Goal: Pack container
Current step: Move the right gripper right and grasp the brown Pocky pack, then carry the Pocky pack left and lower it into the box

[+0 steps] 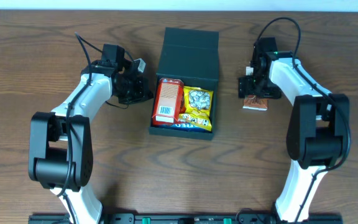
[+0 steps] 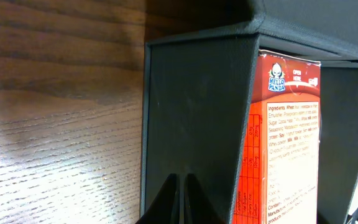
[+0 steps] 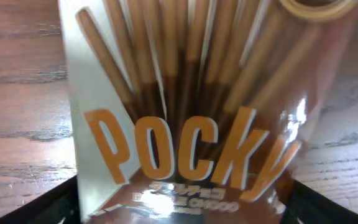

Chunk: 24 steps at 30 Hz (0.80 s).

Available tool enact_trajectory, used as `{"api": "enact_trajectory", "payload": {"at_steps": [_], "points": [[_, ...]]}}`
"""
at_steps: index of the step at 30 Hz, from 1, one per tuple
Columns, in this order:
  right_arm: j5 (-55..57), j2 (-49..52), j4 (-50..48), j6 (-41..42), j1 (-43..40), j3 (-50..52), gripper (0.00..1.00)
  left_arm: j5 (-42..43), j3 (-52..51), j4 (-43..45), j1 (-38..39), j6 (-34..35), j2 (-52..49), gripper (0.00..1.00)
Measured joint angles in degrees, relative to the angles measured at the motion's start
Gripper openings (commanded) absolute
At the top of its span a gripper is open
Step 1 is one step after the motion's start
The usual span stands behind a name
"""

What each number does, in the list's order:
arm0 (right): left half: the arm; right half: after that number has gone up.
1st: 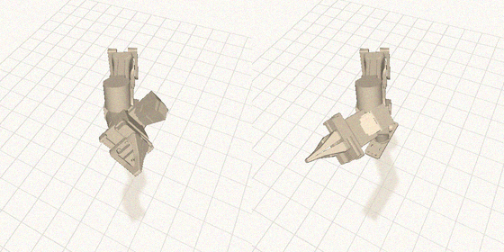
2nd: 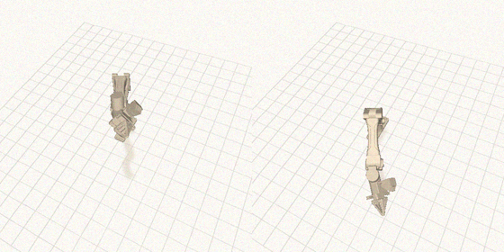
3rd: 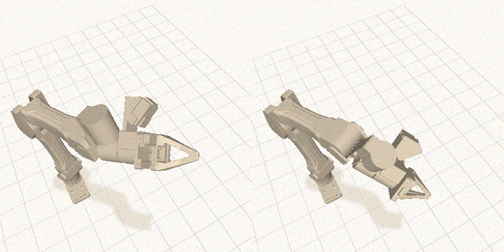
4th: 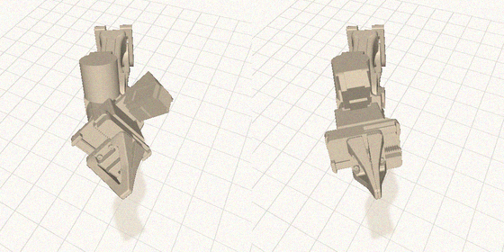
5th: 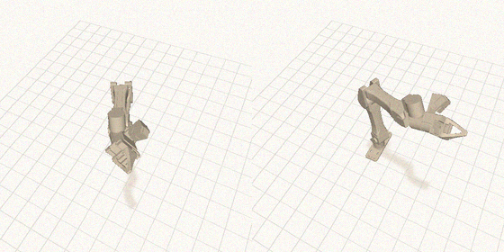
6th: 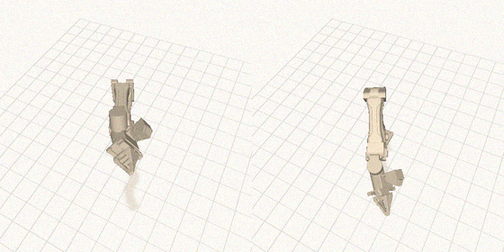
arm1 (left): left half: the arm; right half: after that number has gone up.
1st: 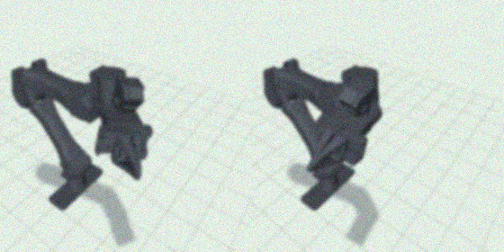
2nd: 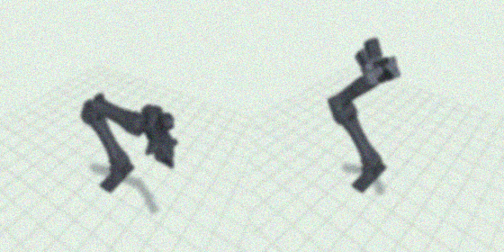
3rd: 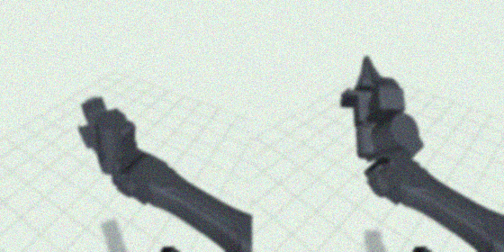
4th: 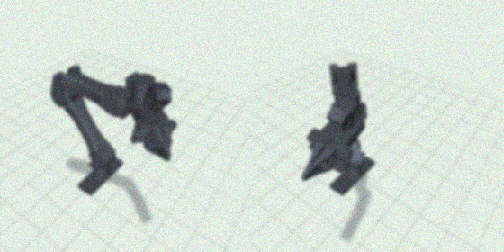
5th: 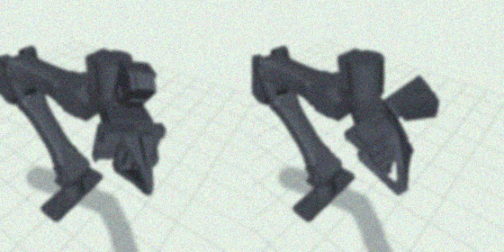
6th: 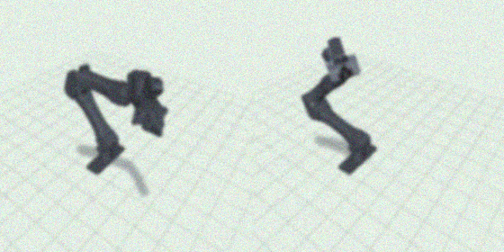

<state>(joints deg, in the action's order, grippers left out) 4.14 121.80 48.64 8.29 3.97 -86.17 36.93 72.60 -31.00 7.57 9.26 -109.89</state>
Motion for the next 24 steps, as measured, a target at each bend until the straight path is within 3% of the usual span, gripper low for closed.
{"api": "enact_trajectory", "payload": {"at_steps": [11, 18, 24], "points": [[-2.0, 0.1, 6.0, 1.5, 0.0, -3.7, 0.75, 0.0, 0.0, 0.0, 0.0, 0.0, 0.0, 0.06], [-5.7, 0.3, 17.6, 1.8, 1.5, -20.9, 0.73, -0.5, 0.0, 0.0, -0.3, -0.1, 0.0, 0.06], [-6.9, 0.2, 23.8, 3.4, 10.1, -27.8, 0.72, -1.0, 0.0, 0.0, -3.5, -0.1, 0.0, 0.06]]}}
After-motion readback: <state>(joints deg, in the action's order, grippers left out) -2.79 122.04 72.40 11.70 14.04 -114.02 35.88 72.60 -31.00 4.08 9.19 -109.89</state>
